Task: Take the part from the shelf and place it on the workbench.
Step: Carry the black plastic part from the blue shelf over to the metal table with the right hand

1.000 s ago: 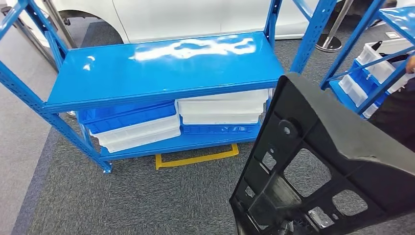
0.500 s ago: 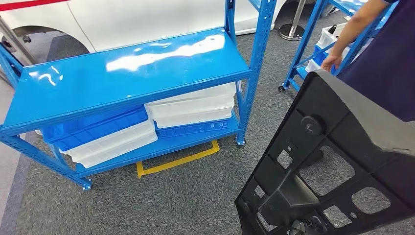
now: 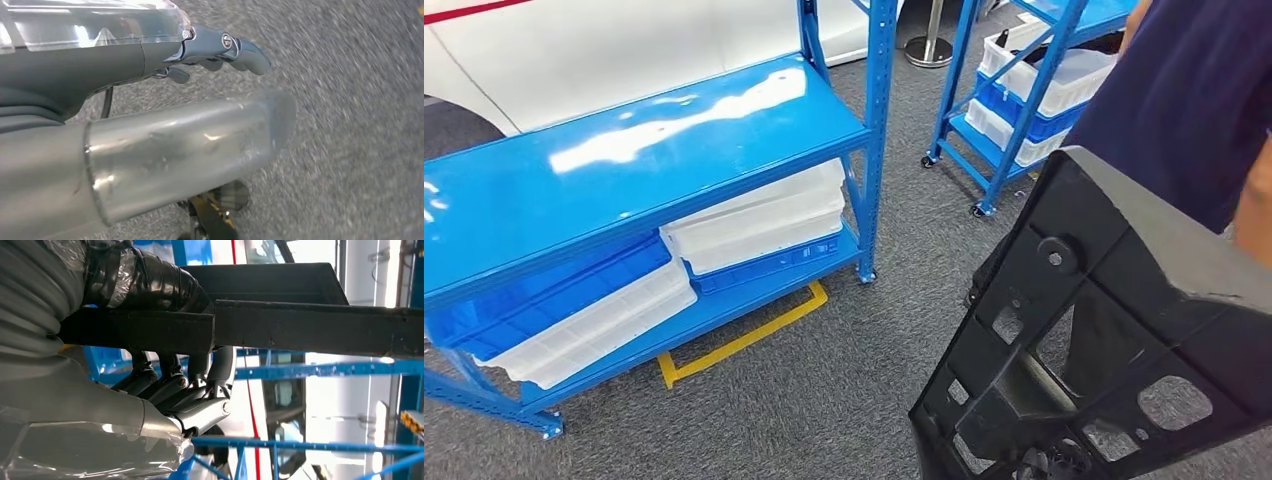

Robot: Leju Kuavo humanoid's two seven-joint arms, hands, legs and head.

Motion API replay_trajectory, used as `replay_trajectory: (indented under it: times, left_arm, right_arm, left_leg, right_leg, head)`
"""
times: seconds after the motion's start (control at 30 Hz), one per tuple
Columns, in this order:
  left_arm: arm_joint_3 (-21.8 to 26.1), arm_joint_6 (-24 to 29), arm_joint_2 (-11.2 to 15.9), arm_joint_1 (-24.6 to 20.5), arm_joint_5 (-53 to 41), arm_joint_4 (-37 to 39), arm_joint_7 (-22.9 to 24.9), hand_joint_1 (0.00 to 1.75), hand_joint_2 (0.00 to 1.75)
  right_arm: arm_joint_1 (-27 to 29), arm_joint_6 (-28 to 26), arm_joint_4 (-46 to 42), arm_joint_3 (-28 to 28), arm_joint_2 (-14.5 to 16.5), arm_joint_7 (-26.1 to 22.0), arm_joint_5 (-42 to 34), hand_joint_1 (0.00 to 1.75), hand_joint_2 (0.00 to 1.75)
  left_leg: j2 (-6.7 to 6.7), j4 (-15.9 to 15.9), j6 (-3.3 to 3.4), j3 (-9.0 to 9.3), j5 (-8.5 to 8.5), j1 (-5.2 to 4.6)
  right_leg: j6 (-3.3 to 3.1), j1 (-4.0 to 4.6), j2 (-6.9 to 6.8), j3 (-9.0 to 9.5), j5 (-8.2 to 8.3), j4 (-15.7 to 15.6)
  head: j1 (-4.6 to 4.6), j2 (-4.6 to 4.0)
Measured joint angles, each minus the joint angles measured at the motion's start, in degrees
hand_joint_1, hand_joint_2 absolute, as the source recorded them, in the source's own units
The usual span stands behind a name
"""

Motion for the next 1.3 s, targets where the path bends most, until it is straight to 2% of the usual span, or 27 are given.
replay_trajectory:
  times: [0.07,0.1,0.17,0.2,0.27,0.33,0.37,0.4,0.43,0.47,0.53,0.6,0.63,0.67,0.7,0.77,0.83,0.87,0.9,0.93,0.97,1.03,1.1,1.13,1.2,1.23,1.3]
  left_arm:
    - [0.01,0.02,-0.04,-0.09,0.01,0.00,0.12,0.00,0.00]
    - [0.03,0.02,-0.04,-0.17,0.01,0.00,0.21,0.00,0.00]
    - [0.06,-0.04,-0.04,-0.37,0.05,0.00,0.36,0.00,0.00]
    - [0.07,-0.12,0.02,-0.50,0.09,0.00,0.36,0.00,0.00]
    - [0.09,-0.38,0.13,-0.58,0.19,0.00,0.24,0.00,0.00]
    - [0.19,-0.74,0.26,-0.47,0.32,0.00,0.06,0.00,0.00]
    - [0.28,-0.89,0.32,-0.39,0.46,0.00,-0.05,0.00,0.00]
    - [0.37,-0.98,0.39,-0.33,0.60,0.00,-0.19,0.00,0.00]
    - [0.45,-1.04,0.48,-0.32,0.73,0.00,-0.37,0.00,0.00]
    - [0.50,-1.05,0.57,-0.34,0.82,0.00,-0.53,0.00,0.00]
    - [0.54,-1.08,0.80,-0.37,0.86,0.00,-0.72,0.00,0.00]
    - [0.59,-1.19,1.00,-0.38,0.91,0.00,-0.80,0.00,0.00]
    - [0.61,-1.29,1.08,-0.45,0.95,0.00,-0.85,0.00,0.00]
    - [0.63,-1.41,1.12,-0.56,0.99,0.00,-0.92,0.00,0.00]
    - [0.65,-1.52,1.15,-0.70,1.02,0.01,-1.02,0.00,0.00]
    - [0.67,-1.69,1.14,-0.79,1.03,0.02,-1.31,0.00,0.00]
    - [0.72,-1.72,1.14,-0.61,1.03,0.02,-1.50,0.00,0.00]
    - [0.75,-1.71,1.14,-0.50,1.03,0.02,-1.52,0.00,0.00]
    - [0.78,-1.70,1.15,-0.46,1.02,0.02,-1.54,0.00,0.00]
    - [0.80,-1.70,1.15,-0.49,0.99,0.02,-1.56,0.00,0.00]
    - [0.80,-1.70,1.15,-0.58,0.95,0.02,-1.58,0.00,0.00]
    - [0.80,-1.72,1.15,-0.72,0.85,0.02,-1.62,0.00,0.00]
    - [0.80,-1.72,1.14,-0.75,0.81,0.02,-1.66,0.00,0.00]
    - [0.80,-1.71,1.14,-0.81,0.81,0.02,-1.69,0.00,0.00]
    - [0.80,-1.70,1.15,-1.09,0.80,0.02,-1.74,0.00,0.00]
    - [0.80,-1.78,1.15,-1.21,0.78,0.02,-1.78,0.00,0.00]
    - [0.79,-2.21,1.15,-1.18,0.73,0.03,-1.86,0.00,0.00]
  right_arm:
    - [-0.02,0.39,0.05,-0.06,0.13,0.00,0.04,1.75,1.75]
    - [-0.04,0.83,0.08,-0.15,0.34,-0.03,0.09,1.75,1.75]
    - [-0.03,1.98,0.16,-0.44,0.98,-0.17,0.39,1.75,1.75]
    - [-0.03,2.44,0.19,-0.60,1.30,-0.28,0.63,1.75,1.75]
    - [-0.21,3.08,0.26,-0.82,1.86,-0.56,1.09,1.75,1.75]
    - [-0.53,3.29,0.40,-0.91,2.25,-0.89,1.48,1.75,1.75]
    - [-0.63,3.23,0.50,-0.95,2.35,-1.04,1.70,1.75,1.75]
    - [-0.67,3.10,0.58,-0.99,2.40,-1.15,1.88,1.75,1.75]
    - [-0.69,2.96,0.64,-1.04,2.44,-1.24,2.03,1.75,1.75]
    - [-0.72,2.86,0.68,-1.10,2.49,-1.27,2.10,1.75,1.75]
    - [-0.85,2.78,0.70,-1.21,2.60,-1.33,2.14,1.75,1.75]
    - [-1.11,2.72,0.77,-1.28,2.70,-1.42,2.15,1.75,1.75]
    - [-1.20,2.63,0.80,-1.32,2.75,-1.51,2.15,1.75,1.75]
    - [-1.26,2.51,0.83,-1.36,2.77,-1.62,2.17,1.75,1.75]
    - [-1.26,2.37,0.84,-1.39,2.78,-1.73,2.19,1.75,1.75]
    - [-1.37,2.17,0.84,-1.44,2.77,-1.86,2.23,1.75,1.75]
    - [-1.65,2.13,0.87,-1.45,2.76,-1.87,2.23,1.75,1.75]
    - [-1.77,2.13,0.89,-1.46,2.75,-1.86,2.22,1.75,1.75]
    - [-1.79,2.14,0.92,-1.48,2.75,-1.86,2.22,1.75,1.75]
    - [-1.78,2.15,0.94,-1.49,2.75,-1.86,2.21,1.75,1.75]
    - [-1.77,2.16,0.95,-1.51,2.75,-1.86,2.21,1.75,1.75]
    - [-1.79,2.17,0.90,-1.54,2.75,-1.87,2.21,1.75,1.75]
    - [-1.90,2.17,0.81,-1.55,2.75,-1.90,2.20,1.75,1.75]
    - [-1.91,2.17,0.79,-1.58,2.75,-1.91,2.18,1.75,1.75]
    - [-1.76,2.18,0.70,-1.69,2.76,-1.93,2.14,1.75,1.75]
    - [-1.68,2.20,0.60,-1.74,2.76,-1.93,2.10,1.75,1.75]
    - [-1.71,2.31,0.42,-1.79,2.79,-1.92,2.02,1.75,1.75]
  left_leg:
    - [1.10,0.58,-0.61,0.05,-0.51,-0.21]
    - [1.56,0.77,-0.94,0.18,-0.69,-0.31]
    - [2.44,0.77,-1.50,0.45,-0.81,-0.34]
    - [2.08,0.99,-1.78,0.54,-1.14,-0.24]
    - [-0.64,4.08,-2.30,-0.66,-3.61,0.04]
    - [-3.55,11.15,-2.64,-3.70,-7.58,0.23]
    - [-4.04,14.57,-2.73,-5.25,-8.84,0.26]
    - [-4.24,16.47,-2.75,-6.16,-9.09,0.25]
    - [-4.39,16.16,-2.66,-6.12,-8.05,0.24]
    - [-4.72,13.58,-2.48,-5.05,-5.99,0.24]
    - [-7.07,5.93,-1.87,-1.85,-1.89,0.25]
    - [-9.21,1.65,-1.39,-0.15,-0.73,0.19]
    - [-9.37,1.25,-1.26,0.01,-0.91,0.13]
    - [-8.79,0.83,-1.07,0.12,-0.84,0.09]
    - [-8.01,0.43,-0.84,0.26,-0.63,0.18]
    - [-6.37,-0.52,-0.25,0.53,-0.03,0.41]
    - [-4.55,-0.87,0.15,0.64,0.11,0.31]
    - [-3.61,-0.84,0.26,0.60,0.06,0.19]
    - [-2.65,-0.79,0.30,0.58,-0.03,0.09]
    - [-1.79,-0.74,0.27,0.59,-0.13,0.04]
    - [-1.01,-0.67,0.21,0.65,-0.26,0.03]
    - [0.31,-0.43,-0.12,0.93,-0.68,-0.09]
    - [1.43,-0.04,-0.65,1.12,-1.20,-0.38]
    - [2.03,0.09,-0.93,1.22,-1.39,-0.52]
    - [2.75,0.29,-1.43,1.46,-1.77,-0.41]
    - [1.86,0.90,-1.71,1.34,-2.42,-0.27]
    - [-1.52,5.27,-2.15,-0.45,-5.45,0.08]
  right_leg:
    - [-0.59,0.34,-1.60,3.36,1.39,-5.75]
    - [-0.97,0.55,-1.84,3.78,1.34,-6.69]
    - [-1.68,0.64,-0.69,3.59,1.60,-6.66]
    - [-2.04,0.52,-0.16,3.53,1.80,-6.86]
    - [-2.72,0.16,0.89,3.47,2.24,-7.27]
    - [-3.03,0.15,2.04,3.26,2.42,-7.31]
    - [-3.08,0.21,2.77,3.17,2.46,-7.27]
    - [-3.11,0.26,3.50,3.13,2.48,-7.20]
    - [-3.11,0.30,4.31,3.13,2.49,-7.11]
    - [-3.10,0.33,5.14,3.17,2.49,-7.01]
    - [-2.94,0.34,6.69,3.19,2.54,-6.87]
    - [-2.34,0.17,8.14,2.75,2.80,-6.77]
    - [-1.87,0.04,8.84,2.41,3.05,-6.81]
    - [-1.37,-0.04,9.59,2.09,3.32,-6.91]
    - [-0.99,-0.02,9.58,1.85,3.37,-6.84]
    - [-0.51,0.32,6.96,0.66,1.83,-4.66]
    - [-0.31,0.42,3.32,-2.43,-1.87,1.81]
    - [-0.20,0.34,2.53,-4.14,-3.52,5.43]
    - [-0.10,0.23,2.10,-5.29,-4.32,8.03]
    - [-0.04,0.15,1.84,-5.39,-3.99,8.60]
    - [-0.04,0.10,1.51,-4.31,-2.70,6.98]
    - [-0.25,0.26,-0.55,0.28,0.69,-0.67]
    - [-0.76,0.65,-2.39,3.33,2.03,-6.25]
    - [-1.01,0.89,-2.48,3.61,1.92,-7.06]
    - [-1.66,0.88,-1.15,3.40,2.10,-7.30]
    - [-1.99,0.78,-0.51,3.39,2.26,-7.50]
    - [-2.64,0.50,0.64,3.41,2.58,-7.81]
  head:
    - [-0.01,0.00]
    - [-0.01,0.00]
    - [-0.01,0.00]
    - [-0.01,0.00]
    - [-0.02,0.00]
    - [-0.02,0.00]
    - [-0.02,0.00]
    - [-0.02,0.00]
    - [-0.02,0.00]
    - [-0.02,0.00]
    - [-0.01,0.00]
    - [-0.03,0.00]
    - [-0.04,0.00]
    - [-0.06,0.00]
    - [-0.04,0.00]
    - [0.01,0.00]
    - [0.04,0.00]
    - [0.04,0.00]
    - [0.04,0.00]
    - [0.04,0.00]
    - [0.04,0.00]
    - [0.04,0.00]
    - [0.02,0.00]
    - [0.00,0.00]
    - [-0.01,0.00]
    - [-0.01,0.00]
    - [-0.01,0.00]
